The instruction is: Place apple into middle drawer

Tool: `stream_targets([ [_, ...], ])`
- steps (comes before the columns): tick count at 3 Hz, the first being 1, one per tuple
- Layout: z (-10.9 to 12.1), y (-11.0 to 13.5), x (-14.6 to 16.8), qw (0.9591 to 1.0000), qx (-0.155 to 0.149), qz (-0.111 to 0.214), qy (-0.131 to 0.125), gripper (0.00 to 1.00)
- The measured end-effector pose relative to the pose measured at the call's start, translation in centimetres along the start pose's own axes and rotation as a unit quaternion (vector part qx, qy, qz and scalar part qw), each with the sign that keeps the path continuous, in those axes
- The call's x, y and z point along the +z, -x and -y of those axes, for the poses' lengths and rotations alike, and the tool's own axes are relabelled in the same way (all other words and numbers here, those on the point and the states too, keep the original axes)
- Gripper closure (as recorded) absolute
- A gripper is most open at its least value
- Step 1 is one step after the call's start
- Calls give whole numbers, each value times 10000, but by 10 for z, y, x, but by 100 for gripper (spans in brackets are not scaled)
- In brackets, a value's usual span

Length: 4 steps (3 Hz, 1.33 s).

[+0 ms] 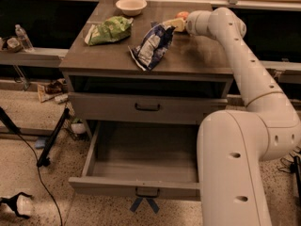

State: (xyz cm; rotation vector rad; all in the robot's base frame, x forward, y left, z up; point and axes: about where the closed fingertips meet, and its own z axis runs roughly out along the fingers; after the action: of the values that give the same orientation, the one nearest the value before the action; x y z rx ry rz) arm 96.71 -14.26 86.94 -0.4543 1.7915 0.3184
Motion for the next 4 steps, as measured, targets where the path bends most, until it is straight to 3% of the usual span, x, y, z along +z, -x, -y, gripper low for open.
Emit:
stream_targets([
  [2, -9, -1, 11, 9998, -29, 41, 171, 64],
  [3, 6, 14, -10, 9999, -91, 116, 85, 87],
  [4, 33, 40, -60, 9994, -334, 68, -104, 100],
])
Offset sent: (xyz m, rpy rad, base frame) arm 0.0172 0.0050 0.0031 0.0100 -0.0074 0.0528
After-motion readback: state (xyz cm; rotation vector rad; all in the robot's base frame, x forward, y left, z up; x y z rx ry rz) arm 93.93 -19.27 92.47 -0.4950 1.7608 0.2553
